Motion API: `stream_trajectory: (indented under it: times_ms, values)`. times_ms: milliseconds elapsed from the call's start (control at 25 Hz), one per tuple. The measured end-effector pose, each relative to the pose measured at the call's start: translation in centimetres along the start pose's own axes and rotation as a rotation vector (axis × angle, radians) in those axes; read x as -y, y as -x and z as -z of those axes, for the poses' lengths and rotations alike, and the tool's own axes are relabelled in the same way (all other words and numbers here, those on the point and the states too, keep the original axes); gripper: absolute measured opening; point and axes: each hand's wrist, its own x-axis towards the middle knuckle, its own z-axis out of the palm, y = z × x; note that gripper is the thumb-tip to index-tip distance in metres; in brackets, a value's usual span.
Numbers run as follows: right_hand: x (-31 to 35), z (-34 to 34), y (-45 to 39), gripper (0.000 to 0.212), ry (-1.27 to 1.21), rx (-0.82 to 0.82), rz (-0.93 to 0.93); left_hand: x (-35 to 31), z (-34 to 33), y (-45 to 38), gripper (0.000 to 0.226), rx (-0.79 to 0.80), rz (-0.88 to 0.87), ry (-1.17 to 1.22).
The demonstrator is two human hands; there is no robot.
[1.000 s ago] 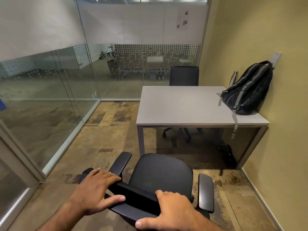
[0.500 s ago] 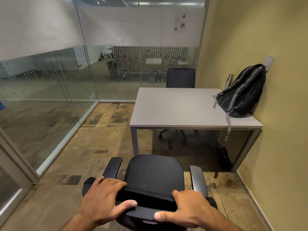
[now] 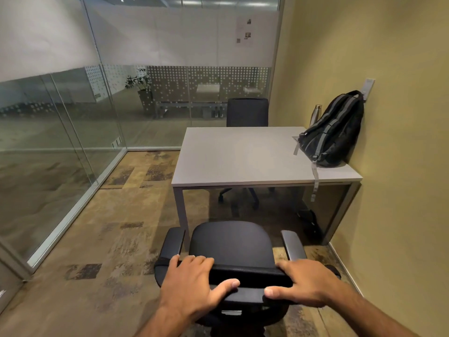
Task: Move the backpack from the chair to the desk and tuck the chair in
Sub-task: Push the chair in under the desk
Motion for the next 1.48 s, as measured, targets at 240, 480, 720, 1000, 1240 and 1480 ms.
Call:
stream_trajectory:
  times_ms: [240, 480, 720, 1000, 1240, 1480]
  values:
    - [-6.3, 0.7, 0.6, 0.11, 0.013, -0.059, 0.001, -5.0, -1.5, -3.2, 0.123, 0.007, 0.004, 0.009]
    - [-11.7, 1.2, 1.2, 0.118, 0.022, -0.345, 0.076, -9.6, -3.0, -6.2, 0.125, 0.029, 0.019, 0.019]
    - [-15.8, 1.8, 0.5, 0.119, 0.044, -0.564, 0.079, -12.4, -3.8, -9.0, 0.121, -0.034, 0.028, 0.002]
    - [-19.3, 3.3, -2.4, 0.121, 0.048, -0.566, 0.065, -14.0, -4.0, -13.0, 0.123, -0.055, 0.049, 0.011]
    - [-21.9, 5.2, -6.2, 0.123, 0.054, -0.549, 0.061, -14.5, -3.8, -17.8, 0.126, -0.06, 0.063, 0.013]
    - [-24.3, 7.1, -11.4, 0.124, 0.066, -0.568, 0.07, -13.9, -3.6, -23.9, 0.13, -0.044, 0.077, 0.002]
